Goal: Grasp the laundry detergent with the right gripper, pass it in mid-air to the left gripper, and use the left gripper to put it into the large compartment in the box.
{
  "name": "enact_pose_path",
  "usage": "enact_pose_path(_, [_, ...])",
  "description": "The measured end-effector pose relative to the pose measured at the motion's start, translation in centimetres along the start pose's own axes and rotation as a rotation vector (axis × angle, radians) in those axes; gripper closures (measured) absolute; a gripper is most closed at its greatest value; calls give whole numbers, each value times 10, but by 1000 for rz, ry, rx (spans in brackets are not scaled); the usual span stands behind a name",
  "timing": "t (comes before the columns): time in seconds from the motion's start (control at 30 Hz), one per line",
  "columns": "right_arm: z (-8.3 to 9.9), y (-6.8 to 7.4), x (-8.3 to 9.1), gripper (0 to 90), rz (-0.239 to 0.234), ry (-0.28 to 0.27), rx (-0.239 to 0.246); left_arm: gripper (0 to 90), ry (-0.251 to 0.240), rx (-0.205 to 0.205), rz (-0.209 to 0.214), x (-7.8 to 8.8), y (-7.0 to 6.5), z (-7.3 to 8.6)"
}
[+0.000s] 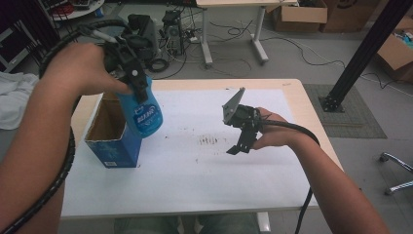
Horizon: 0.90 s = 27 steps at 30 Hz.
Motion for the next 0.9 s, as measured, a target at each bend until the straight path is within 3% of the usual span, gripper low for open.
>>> enact_pose_path(0.13, [0,2,1,0,3,37,14,381,2,133,48,7,22,12])
enact_pose_path(0.3, [0,2,3,0,7,33,21,382,9,303,103,8,47,24])
enact_pose_path(0.5, [1,1,2,0,7,39,23,382,-9,458,146,10,67,34])
enact_pose_path(0.7, [2,-1,1,0,9,41,24,382,-7,556,123,13,81,40])
enact_pose_path(0.9, [3,-2,0,0,10,44,18,382,4,585,120,5,90,40])
Point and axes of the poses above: each handheld gripper's, and its own axes: x roughly backward along the jaws, z roughly out of its underside, y roughly to its left, the point moved 2 cm from there along -x, roughly forward along the jaws, and after that the axes turned 12 degrees about y, right-handed, at the moved point
